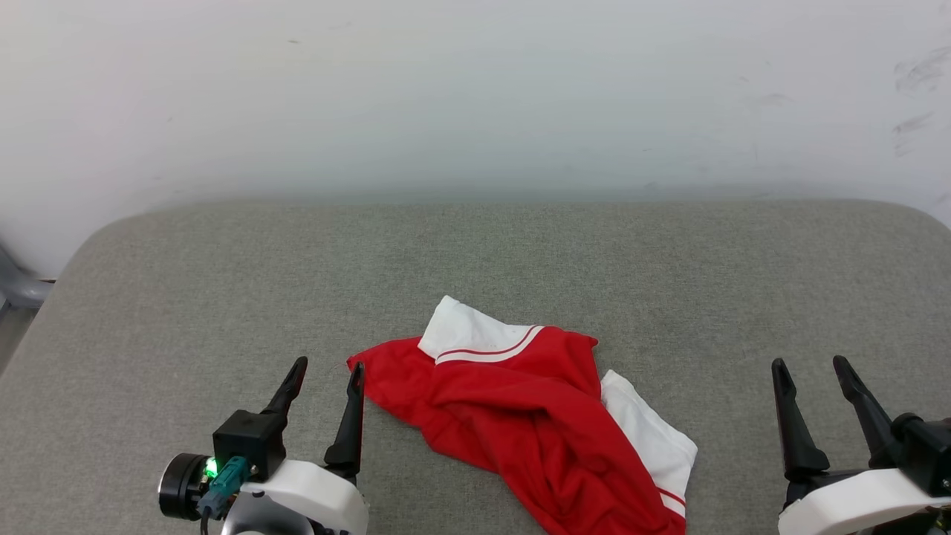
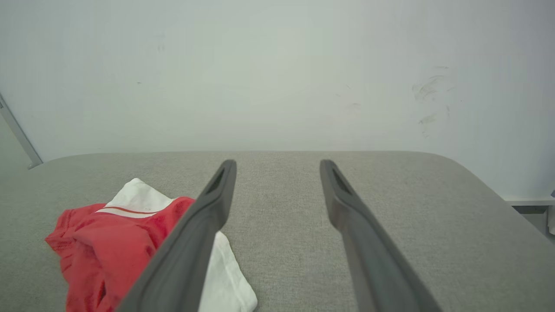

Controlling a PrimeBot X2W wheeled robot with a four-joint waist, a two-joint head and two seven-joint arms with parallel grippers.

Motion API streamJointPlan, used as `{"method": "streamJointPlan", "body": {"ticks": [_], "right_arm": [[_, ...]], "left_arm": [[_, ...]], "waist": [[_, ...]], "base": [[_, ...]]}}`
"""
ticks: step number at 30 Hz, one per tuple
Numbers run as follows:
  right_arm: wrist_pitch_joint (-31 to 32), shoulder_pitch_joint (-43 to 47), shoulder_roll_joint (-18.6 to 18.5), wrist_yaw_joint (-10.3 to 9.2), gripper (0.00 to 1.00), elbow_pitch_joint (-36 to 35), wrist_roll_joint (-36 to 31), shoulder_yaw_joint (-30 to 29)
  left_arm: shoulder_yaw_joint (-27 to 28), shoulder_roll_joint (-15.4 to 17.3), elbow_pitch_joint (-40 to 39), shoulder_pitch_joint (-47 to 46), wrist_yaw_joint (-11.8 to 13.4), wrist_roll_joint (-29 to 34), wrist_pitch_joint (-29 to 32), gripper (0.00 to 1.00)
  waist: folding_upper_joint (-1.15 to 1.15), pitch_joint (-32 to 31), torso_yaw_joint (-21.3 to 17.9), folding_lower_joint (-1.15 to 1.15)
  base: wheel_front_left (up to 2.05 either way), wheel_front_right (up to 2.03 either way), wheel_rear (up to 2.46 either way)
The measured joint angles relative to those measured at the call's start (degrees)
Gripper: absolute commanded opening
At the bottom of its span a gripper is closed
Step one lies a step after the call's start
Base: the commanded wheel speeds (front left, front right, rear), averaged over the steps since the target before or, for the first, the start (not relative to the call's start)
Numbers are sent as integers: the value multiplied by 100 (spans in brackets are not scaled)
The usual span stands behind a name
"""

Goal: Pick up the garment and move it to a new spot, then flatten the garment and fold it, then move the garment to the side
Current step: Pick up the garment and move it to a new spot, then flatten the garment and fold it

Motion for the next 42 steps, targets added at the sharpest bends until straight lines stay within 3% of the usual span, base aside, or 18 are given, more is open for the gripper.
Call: {"method": "streamJointPlan", "body": {"ticks": [11, 17, 22, 40, 41, 42], "right_arm": [[-4, 12, 0, 1, 100, -7, 51, 5], [24, 4, 0, 0, 100, -51, 48, 53], [48, -157, -1, 1, 100, -119, 36, 107], [-291, -655, 0, 1, 100, 371, 188, 283], [-307, -684, -1, 1, 100, 398, 201, 281], [-314, -707, -1, 0, 100, 408, 202, 282]], "left_arm": [[3, 58, -41, 44, 18, -146, 233, 100], [-102, 58, 420, -481, -260, -541, 1224, 100], [-261, -21, 1072, -1330, -520, -926, 2506, 100], [-869, -9, 3076, -2837, -1223, -1090, 4562, 100], [-892, -7, 3127, -2875, -1259, -1113, 4657, 69], [-929, 1, 3161, -2933, -1303, -1100, 4713, 1]], "waist": [[0, 60, -3, 0], [0, 206, 35, 0], [0, 550, 4, 1], [0, 1364, -387, 0], [0, 1380, -404, 0], [0, 1395, -418, 0]], "base": [[0, 0, 0], [0, 0, 0], [0, 0, 0], [0, 0, 0], [0, 0, 0], [0, 0, 0]]}}
